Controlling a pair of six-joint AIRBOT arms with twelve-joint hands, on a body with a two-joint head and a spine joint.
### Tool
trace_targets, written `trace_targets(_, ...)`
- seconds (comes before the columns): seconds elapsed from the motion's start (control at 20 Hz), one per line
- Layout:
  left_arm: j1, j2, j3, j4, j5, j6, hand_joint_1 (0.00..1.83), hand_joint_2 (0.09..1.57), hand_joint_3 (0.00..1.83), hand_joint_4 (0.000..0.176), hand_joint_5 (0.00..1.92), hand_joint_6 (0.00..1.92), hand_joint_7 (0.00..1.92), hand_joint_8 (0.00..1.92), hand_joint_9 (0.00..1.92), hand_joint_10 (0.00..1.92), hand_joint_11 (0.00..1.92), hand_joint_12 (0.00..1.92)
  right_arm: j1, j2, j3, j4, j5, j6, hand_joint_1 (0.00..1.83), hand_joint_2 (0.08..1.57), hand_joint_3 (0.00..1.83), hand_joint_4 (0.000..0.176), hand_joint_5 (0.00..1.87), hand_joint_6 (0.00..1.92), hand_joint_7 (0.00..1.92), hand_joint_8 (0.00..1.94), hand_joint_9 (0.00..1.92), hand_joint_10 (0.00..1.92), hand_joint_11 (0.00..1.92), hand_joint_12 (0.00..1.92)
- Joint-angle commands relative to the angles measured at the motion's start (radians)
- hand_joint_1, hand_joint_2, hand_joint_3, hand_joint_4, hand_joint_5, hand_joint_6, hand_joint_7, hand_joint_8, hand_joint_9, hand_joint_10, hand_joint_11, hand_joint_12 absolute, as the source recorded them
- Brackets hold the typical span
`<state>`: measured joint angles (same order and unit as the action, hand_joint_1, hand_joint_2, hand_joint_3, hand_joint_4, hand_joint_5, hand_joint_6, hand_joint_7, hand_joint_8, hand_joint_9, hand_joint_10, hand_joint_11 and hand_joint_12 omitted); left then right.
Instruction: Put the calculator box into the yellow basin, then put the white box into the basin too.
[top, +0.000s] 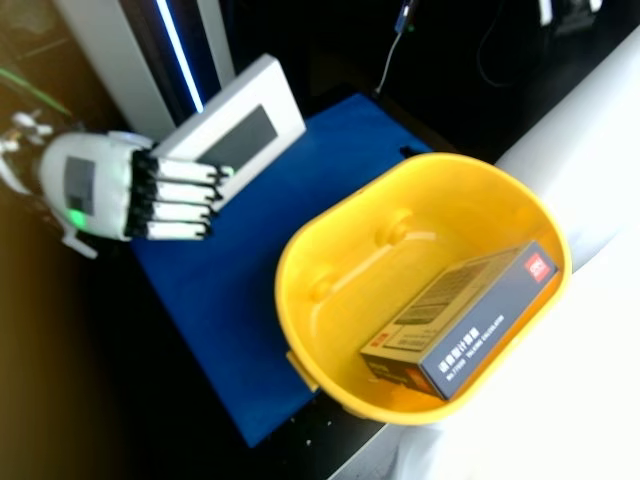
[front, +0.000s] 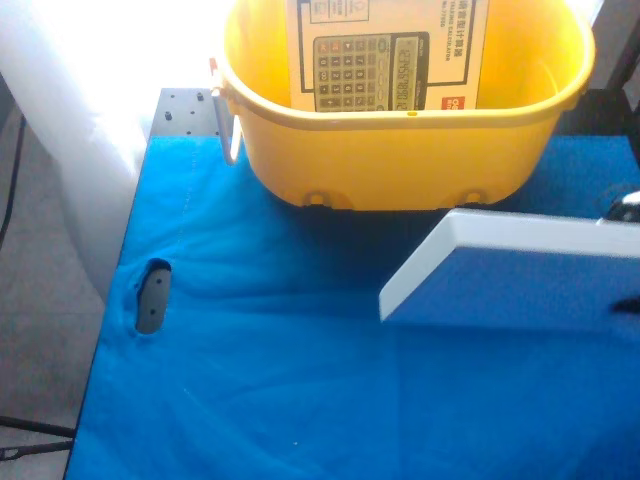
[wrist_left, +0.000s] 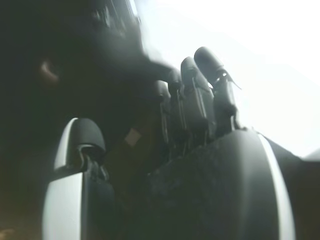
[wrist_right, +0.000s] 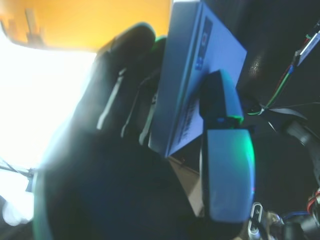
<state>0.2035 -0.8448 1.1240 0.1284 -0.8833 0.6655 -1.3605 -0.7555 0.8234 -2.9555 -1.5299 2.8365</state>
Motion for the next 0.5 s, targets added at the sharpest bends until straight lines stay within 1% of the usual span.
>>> trace_targets(0.0, -0.018, 0.004, -0.003, -0.023, -0.115, 0.010, 0.75, 1.15, 0.00, 0.000, 0.40, 0.01, 0.38, 0.00, 0.38, 0.01, 0.00, 0.90, 0.015, 0.003, 0.000, -0.015, -0.143, 0.014, 1.21, 1.14, 0.00, 0.023, 0.95, 1.03, 0.95, 1.07, 0.99, 0.63, 0.79, 1.21)
trace_targets(0.05, -0.023, 0.019, -0.010, -0.026, -0.112, 0.026, 0.78, 1.13, 0.00, 0.000, 0.40, 0.01, 0.39, 0.01, 0.39, 0.01, 0.00, 0.89, 0.032, 0.018, 0.000, -0.019, -0.150, 0.013, 1.21, 1.14, 0.00, 0.021, 0.96, 1.01, 0.94, 1.09, 0.98, 0.61, 0.77, 1.21)
trace_targets(0.1, -0.028, 0.026, -0.010, -0.035, -0.103, 0.035, 0.79, 1.16, 0.00, 0.000, 0.44, 0.02, 0.41, 0.02, 0.40, 0.02, 0.00, 0.89, 0.048, 0.028, 0.000, -0.025, -0.161, 0.007, 1.21, 1.15, 0.00, 0.000, 0.92, 1.00, 0.93, 1.16, 0.96, 0.70, 0.76, 1.35)
trace_targets(0.15, -0.032, 0.031, -0.009, -0.045, -0.095, 0.047, 0.77, 1.18, 0.01, 0.000, 0.46, 0.03, 0.40, 0.01, 0.40, 0.01, 0.00, 0.94, 0.061, 0.036, 0.001, -0.030, -0.173, 0.002, 1.21, 1.14, 0.00, 0.020, 0.94, 1.03, 0.94, 1.09, 0.94, 0.74, 0.74, 1.39)
trace_targets(0.2, -0.034, 0.034, -0.009, -0.057, -0.087, 0.066, 0.74, 1.18, 0.01, 0.000, 0.45, 0.02, 0.40, 0.00, 0.40, 0.01, 0.00, 1.00, 0.073, 0.043, 0.002, -0.034, -0.185, -0.003, 1.21, 1.14, 0.00, 0.023, 0.95, 1.01, 0.93, 1.10, 0.94, 0.75, 0.74, 1.40)
trace_targets(0.25, -0.034, 0.035, -0.009, -0.066, -0.086, 0.078, 0.71, 1.18, 0.00, 0.000, 0.41, 0.00, 0.37, 0.00, 0.38, 0.00, 0.00, 1.01, 0.081, 0.050, 0.007, -0.033, -0.201, -0.008, 1.21, 1.13, 0.00, 0.017, 0.96, 0.97, 0.95, 1.10, 0.93, 0.77, 0.74, 1.41)
trace_targets(0.3, -0.034, 0.035, -0.009, -0.069, -0.094, 0.079, 0.73, 1.14, 0.00, 0.000, 0.40, 0.00, 0.38, 0.00, 0.39, 0.01, 0.00, 1.03, 0.084, 0.053, 0.016, -0.021, -0.211, -0.008, 1.21, 1.14, 0.00, 0.025, 0.95, 1.02, 0.95, 1.07, 0.92, 0.78, 0.74, 1.41)
trace_targets(0.35, -0.034, 0.036, -0.013, -0.069, -0.111, 0.079, 0.70, 1.16, 0.00, 0.000, 0.39, 0.00, 0.38, 0.00, 0.39, 0.00, 0.00, 1.03, 0.090, 0.053, 0.029, -0.007, -0.223, -0.009, 1.21, 1.14, 0.00, 0.024, 0.96, 1.00, 0.93, 1.09, 0.92, 0.79, 0.74, 1.41)
trace_targets(0.4, -0.035, 0.039, -0.020, -0.069, -0.127, 0.086, 0.67, 1.17, 0.00, 0.000, 0.41, 0.01, 0.38, 0.00, 0.37, 0.00, 0.00, 0.93, 0.118, 0.053, 0.044, -0.001, -0.224, -0.009, 1.21, 1.14, 0.00, 0.017, 0.95, 0.99, 0.94, 1.11, 0.92, 0.79, 0.74, 1.41)
trace_targets(0.45, -0.040, 0.043, -0.030, -0.069, -0.133, 0.107, 0.65, 1.19, 0.01, 0.000, 0.45, 0.02, 0.40, 0.00, 0.36, 0.00, 0.00, 0.83, 0.148, 0.052, 0.059, 0.000, -0.223, -0.014, 1.21, 1.14, 0.00, 0.025, 0.95, 1.02, 0.95, 1.07, 0.92, 0.79, 0.74, 1.41)
